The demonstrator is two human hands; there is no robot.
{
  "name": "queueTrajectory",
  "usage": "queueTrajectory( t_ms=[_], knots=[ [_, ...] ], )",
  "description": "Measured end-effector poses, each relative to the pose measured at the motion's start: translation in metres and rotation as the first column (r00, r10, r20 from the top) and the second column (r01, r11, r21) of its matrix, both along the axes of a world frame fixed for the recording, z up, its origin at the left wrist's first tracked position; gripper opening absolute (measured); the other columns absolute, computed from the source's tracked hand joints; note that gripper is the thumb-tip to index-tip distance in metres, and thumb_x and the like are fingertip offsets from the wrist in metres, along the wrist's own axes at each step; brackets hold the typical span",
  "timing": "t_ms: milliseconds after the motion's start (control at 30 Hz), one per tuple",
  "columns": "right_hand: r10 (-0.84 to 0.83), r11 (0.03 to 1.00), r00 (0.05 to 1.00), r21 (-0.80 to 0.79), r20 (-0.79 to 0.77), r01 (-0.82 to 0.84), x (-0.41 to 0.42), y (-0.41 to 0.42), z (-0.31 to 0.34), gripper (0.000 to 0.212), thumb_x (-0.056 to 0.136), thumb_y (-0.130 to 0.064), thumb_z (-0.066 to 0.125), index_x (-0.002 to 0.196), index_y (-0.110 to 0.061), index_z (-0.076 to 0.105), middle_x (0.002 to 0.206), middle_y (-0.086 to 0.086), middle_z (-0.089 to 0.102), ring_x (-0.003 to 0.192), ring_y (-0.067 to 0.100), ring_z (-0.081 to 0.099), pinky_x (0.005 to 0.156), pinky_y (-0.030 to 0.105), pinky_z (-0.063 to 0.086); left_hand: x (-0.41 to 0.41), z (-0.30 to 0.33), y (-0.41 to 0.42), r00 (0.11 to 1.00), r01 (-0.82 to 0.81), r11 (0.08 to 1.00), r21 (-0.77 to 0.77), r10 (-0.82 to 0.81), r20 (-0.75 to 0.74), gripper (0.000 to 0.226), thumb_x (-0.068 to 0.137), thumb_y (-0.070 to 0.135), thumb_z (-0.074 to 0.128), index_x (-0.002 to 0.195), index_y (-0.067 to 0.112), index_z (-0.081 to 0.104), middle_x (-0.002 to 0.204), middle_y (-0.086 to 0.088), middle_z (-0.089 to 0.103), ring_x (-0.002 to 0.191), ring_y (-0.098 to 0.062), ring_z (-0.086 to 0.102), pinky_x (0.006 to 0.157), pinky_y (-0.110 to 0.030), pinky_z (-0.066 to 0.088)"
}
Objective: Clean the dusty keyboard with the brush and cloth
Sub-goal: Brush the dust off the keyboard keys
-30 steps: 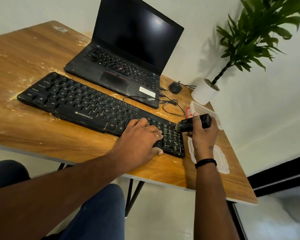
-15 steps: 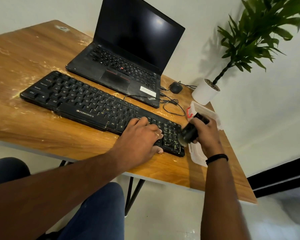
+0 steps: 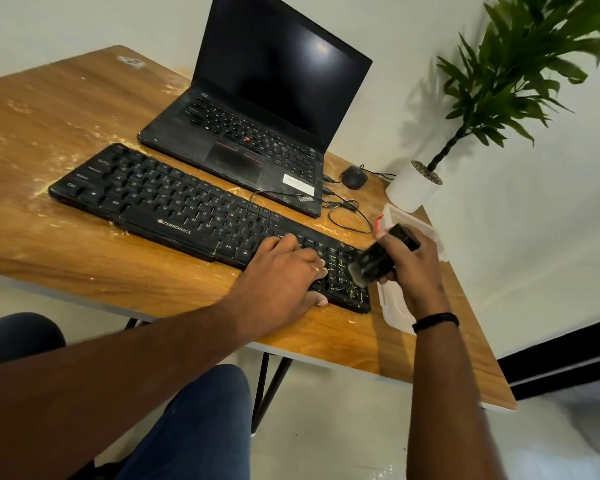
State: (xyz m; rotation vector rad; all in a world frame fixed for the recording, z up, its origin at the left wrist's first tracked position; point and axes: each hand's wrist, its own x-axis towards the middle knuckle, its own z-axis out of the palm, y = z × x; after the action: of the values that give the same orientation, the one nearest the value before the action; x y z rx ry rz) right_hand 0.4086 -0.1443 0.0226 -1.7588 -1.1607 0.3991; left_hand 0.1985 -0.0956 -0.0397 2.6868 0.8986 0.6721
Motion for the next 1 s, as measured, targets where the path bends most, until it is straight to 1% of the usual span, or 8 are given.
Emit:
queueTrajectory(
  t_ms=[67,167,300,433,600,700,833,1000],
  knots=[
    [-0.065,0.996,0.996,0.071,0.063,0.061,0.000,-0.002,0.001,0.008,0.092,-0.026,0.068,0.095,-0.023,0.060,0.091,0.005,0.067,0.090,0.026,0.067,0.066,0.039,0.058,-0.001,0.000,0.000,1.000,0.003,1.000,0.005,-0.003,0.001,0.058,0.095,0.063,0.048,0.144,0.032,0.051,0.141,0.015,0.052,0.124,-0.012,0.035,0.110,-0.037,0.028],
    [0.043,0.999,0.998,0.007,-0.053,-0.043,-0.004,-0.002,-0.001,0.006,0.090,-0.024,0.067,0.093,-0.021,0.063,0.094,0.018,0.067,0.084,0.029,0.067,0.053,0.034,0.053,0.000,0.000,0.000,1.000,-0.001,1.000,0.001,0.001,-0.004,0.057,0.095,0.064,0.048,0.143,0.033,0.052,0.141,0.015,0.052,0.123,-0.012,0.036,0.110,-0.038,0.029],
    [-0.025,0.998,1.000,0.060,0.009,0.024,-0.011,0.000,-0.001,0.009,0.093,-0.024,0.066,0.098,-0.018,0.061,0.098,0.008,0.068,0.091,0.021,0.069,0.055,0.031,0.056,0.000,0.000,0.001,1.000,0.000,1.000,0.019,0.000,-0.002,0.057,0.095,0.064,0.049,0.141,0.032,0.054,0.140,0.014,0.054,0.122,-0.014,0.038,0.108,-0.039,0.030],
    [0.061,0.998,0.998,-0.014,0.005,-0.061,-0.019,0.004,0.002,0.007,0.093,-0.019,0.066,0.093,-0.013,0.061,0.086,0.006,0.066,0.077,0.018,0.068,0.049,0.030,0.051,0.000,-0.002,0.000,1.000,0.002,1.000,0.003,-0.002,0.004,0.057,0.095,0.063,0.049,0.142,0.032,0.053,0.141,0.014,0.053,0.122,-0.013,0.037,0.109,-0.039,0.029],
    [0.089,0.994,0.995,-0.067,0.045,-0.086,-0.026,0.010,0.003,0.021,0.085,-0.028,0.067,0.097,-0.011,0.062,0.094,0.016,0.066,0.083,0.025,0.068,0.052,0.031,0.051,-0.001,-0.001,0.000,1.000,0.007,1.000,0.009,-0.007,0.014,0.057,0.095,0.063,0.049,0.142,0.030,0.054,0.140,0.013,0.054,0.122,-0.013,0.037,0.110,-0.039,0.029],
    [0.004,1.000,0.998,0.018,0.066,-0.006,-0.032,0.012,0.003,0.015,0.091,-0.025,0.068,0.096,-0.013,0.061,0.092,0.011,0.065,0.086,0.025,0.070,0.055,0.038,0.059,-0.001,-0.001,0.000,0.999,0.014,1.000,0.015,-0.014,0.030,0.056,0.095,0.062,0.049,0.141,0.030,0.055,0.138,0.013,0.055,0.121,-0.014,0.038,0.109,-0.039,0.030],
    [0.121,0.990,0.992,-0.081,0.028,-0.118,-0.034,0.011,0.006,0.012,0.084,-0.024,0.067,0.088,-0.014,0.063,0.087,0.012,0.065,0.078,0.021,0.067,0.047,0.023,0.049,-0.001,-0.002,0.000,0.999,0.012,1.000,0.001,-0.012,0.032,0.056,0.095,0.062,0.049,0.141,0.030,0.055,0.138,0.013,0.055,0.121,-0.014,0.038,0.109,-0.039,0.030],
    [-0.010,1.000,0.990,0.021,0.143,0.007,-0.045,0.013,0.003,0.015,0.092,-0.021,0.066,0.097,-0.009,0.059,0.092,0.009,0.063,0.082,0.017,0.067,0.046,0.021,0.050,-0.002,-0.002,0.000,0.999,0.012,1.000,0.014,-0.012,0.037,0.055,0.095,0.062,0.050,0.138,0.029,0.059,0.136,0.013,0.057,0.120,-0.015,0.039,0.108,-0.039,0.031]
  ],
)
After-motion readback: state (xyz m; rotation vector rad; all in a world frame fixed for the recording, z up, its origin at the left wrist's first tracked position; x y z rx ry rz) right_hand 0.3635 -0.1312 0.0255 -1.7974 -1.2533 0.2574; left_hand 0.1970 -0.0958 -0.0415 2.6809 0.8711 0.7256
